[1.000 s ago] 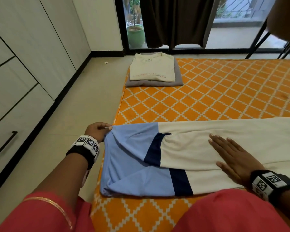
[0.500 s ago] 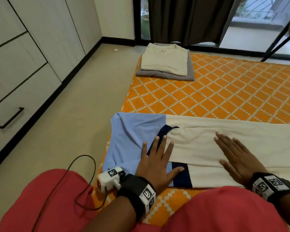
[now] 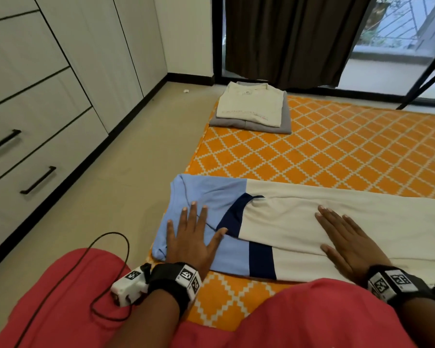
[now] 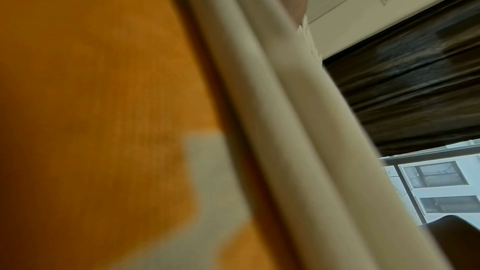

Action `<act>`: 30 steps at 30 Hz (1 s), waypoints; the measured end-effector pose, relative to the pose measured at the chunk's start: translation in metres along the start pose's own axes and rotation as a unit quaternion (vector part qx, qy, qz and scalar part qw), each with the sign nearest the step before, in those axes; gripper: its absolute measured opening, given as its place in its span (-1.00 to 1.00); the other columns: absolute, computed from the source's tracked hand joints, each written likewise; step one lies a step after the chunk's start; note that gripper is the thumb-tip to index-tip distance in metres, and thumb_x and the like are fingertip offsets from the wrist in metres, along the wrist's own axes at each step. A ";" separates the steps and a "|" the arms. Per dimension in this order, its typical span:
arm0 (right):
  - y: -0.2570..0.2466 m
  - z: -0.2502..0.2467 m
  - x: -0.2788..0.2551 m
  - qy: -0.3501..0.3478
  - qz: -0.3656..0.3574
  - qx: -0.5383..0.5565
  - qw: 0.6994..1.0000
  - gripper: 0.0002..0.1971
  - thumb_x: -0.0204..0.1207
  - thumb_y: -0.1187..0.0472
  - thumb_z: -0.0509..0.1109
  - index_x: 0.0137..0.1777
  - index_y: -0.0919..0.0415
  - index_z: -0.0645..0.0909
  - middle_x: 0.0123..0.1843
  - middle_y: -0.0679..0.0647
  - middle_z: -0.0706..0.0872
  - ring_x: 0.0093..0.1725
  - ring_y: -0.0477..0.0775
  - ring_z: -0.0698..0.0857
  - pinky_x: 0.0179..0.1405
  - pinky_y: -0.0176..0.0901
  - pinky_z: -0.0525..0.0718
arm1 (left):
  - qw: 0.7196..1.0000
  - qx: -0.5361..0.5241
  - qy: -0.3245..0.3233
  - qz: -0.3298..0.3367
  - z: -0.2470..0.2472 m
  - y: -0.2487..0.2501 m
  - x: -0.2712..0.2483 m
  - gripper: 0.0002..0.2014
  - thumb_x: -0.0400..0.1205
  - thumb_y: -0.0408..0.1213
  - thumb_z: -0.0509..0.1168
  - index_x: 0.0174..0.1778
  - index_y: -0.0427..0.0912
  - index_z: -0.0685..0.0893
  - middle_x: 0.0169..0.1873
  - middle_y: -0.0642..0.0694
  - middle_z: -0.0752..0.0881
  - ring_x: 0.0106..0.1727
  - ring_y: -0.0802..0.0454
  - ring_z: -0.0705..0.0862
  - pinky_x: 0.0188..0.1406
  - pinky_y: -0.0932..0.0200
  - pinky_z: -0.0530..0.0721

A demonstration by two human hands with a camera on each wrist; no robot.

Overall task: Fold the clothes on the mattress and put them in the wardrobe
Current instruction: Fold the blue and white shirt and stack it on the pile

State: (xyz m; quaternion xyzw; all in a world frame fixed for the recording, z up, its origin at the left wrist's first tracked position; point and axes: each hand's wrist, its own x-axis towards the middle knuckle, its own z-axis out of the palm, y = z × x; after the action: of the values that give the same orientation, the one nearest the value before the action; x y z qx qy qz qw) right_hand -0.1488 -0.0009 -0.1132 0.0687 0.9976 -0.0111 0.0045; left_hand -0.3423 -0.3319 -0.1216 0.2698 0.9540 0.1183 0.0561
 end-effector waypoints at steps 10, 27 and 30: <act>0.002 -0.003 -0.002 -0.022 0.012 0.014 1.000 -0.32 0.72 -0.20 -0.17 0.73 0.18 0.02 0.75 0.10 0.04 0.72 0.02 0.05 0.63 0.10 0.08 | 0.957 0.064 0.072 0.275 -0.015 0.112 0.020 0.05 0.51 0.54 -0.18 0.66 -0.28 0.27 0.69 -0.26 0.11 0.70 -0.16 0.08 0.57 -0.35 -0.08; 0.067 -0.002 -0.027 -0.050 0.076 -0.014 0.996 -0.14 0.55 -0.49 -0.33 0.71 0.00 -0.34 0.73 -0.09 -0.33 0.69 -0.12 -0.33 0.67 0.03 -0.29 | 0.946 0.039 -0.038 0.320 0.066 0.182 0.031 0.02 0.54 0.55 -0.10 0.64 -0.27 0.30 0.66 -0.22 0.26 0.65 -0.18 0.28 0.49 -0.30 0.10; 0.106 -0.005 -0.051 -0.071 0.127 -0.023 0.989 -0.16 0.50 -0.50 -0.45 0.69 -0.05 -0.39 0.71 -0.12 -0.38 0.69 -0.12 -0.34 0.67 -0.01 -0.31 | 0.945 0.033 -0.028 0.323 0.070 0.181 0.032 0.00 0.55 0.54 -0.09 0.66 -0.23 0.28 0.67 -0.20 0.22 0.66 -0.14 0.25 0.49 -0.31 0.10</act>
State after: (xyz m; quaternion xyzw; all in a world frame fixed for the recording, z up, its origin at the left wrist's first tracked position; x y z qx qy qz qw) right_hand -0.0837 0.0969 -0.1101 0.1941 0.9779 0.0072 0.0779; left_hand -0.2665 -0.1519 -0.1444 0.5683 0.8172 0.0909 0.0324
